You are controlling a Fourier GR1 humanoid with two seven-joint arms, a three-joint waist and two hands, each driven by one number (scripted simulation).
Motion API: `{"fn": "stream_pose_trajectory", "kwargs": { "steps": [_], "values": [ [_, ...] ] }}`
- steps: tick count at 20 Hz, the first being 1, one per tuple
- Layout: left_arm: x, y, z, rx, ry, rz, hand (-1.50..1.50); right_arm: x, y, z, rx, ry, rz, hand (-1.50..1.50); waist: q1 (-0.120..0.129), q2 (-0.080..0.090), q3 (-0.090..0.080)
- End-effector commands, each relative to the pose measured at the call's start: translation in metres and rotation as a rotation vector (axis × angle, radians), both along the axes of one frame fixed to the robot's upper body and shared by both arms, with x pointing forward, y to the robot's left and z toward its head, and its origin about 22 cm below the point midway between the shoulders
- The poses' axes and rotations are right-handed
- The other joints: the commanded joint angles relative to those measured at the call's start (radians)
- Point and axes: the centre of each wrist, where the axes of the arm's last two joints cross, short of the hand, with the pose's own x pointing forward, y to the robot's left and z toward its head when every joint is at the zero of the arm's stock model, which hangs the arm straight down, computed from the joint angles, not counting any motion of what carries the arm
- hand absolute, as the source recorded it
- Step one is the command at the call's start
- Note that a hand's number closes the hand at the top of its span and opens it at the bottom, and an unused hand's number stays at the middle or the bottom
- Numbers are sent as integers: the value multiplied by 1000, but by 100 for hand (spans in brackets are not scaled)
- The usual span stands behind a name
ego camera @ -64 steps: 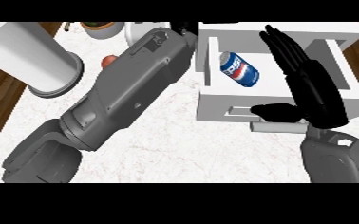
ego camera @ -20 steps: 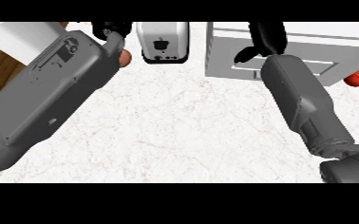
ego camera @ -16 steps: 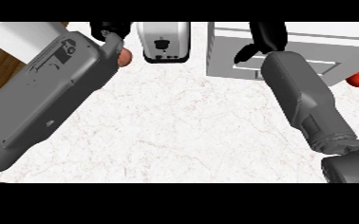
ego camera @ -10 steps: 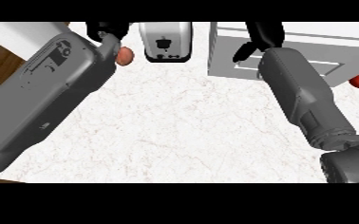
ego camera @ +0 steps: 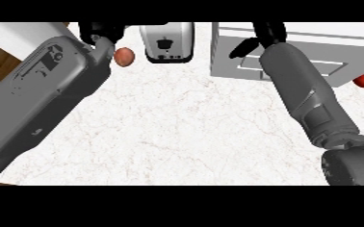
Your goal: Pick up the can, place it into the drawer and close the drawer
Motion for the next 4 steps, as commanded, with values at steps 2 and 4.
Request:
{"fn": "stream_pose_trajectory", "kwargs": {
  "steps": [2, 4],
  "values": [
    [-1, 7, 0, 13, 6, 13, -150, 8, -1, 26, 293, -42, 24, -150, -2, -12, -5],
    [-5, 1, -1, -8, -5, 4, -150, 10, 2, 36, 310, -49, 15, -150, 3, -9, -7]
  ]
}}
